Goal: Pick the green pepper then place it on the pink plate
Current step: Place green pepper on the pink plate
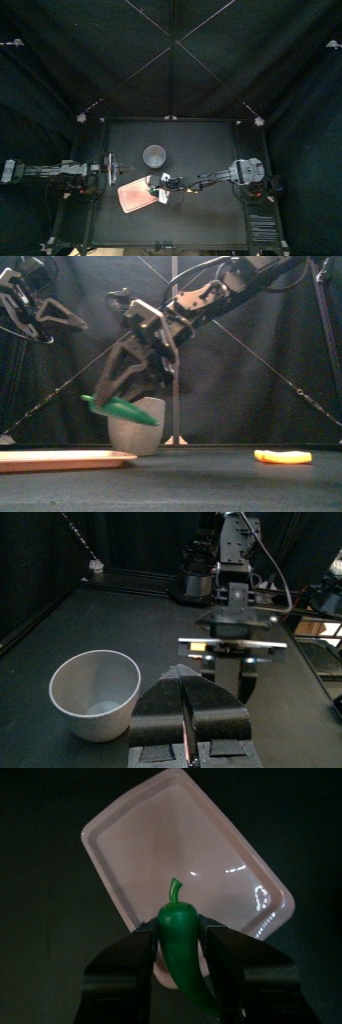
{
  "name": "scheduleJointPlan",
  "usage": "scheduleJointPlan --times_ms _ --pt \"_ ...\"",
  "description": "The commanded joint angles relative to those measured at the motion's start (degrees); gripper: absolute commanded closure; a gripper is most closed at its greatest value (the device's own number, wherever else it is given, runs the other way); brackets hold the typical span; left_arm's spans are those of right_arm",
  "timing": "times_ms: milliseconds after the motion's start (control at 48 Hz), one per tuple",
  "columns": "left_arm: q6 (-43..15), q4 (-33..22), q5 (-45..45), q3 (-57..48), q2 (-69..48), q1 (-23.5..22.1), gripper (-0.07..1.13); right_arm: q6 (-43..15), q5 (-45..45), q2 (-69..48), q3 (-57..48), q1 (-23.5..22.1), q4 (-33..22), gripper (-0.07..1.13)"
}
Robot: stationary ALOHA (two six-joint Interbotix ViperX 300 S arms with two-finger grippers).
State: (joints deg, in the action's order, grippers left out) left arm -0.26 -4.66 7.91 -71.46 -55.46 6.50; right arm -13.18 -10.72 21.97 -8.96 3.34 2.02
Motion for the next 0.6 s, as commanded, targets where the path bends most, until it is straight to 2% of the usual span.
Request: scheduleJointPlan --times_ms 21,333,604 --pt "-0.1 -0.1 0.6 0.6 0.1 0.2 0.91 0.1 -1.9 1.8 7.0 0.3 -1.1 0.41" --pt "-0.1 0.0 0.4 -0.3 0.1 0.4 0.91 -0.4 -4.3 9.3 16.4 0.4 -2.6 0.41" --pt "-0.1 -0.1 0.4 -0.5 0.1 0.6 0.91 -0.4 -4.4 12.0 20.0 1.1 -3.0 0.37"
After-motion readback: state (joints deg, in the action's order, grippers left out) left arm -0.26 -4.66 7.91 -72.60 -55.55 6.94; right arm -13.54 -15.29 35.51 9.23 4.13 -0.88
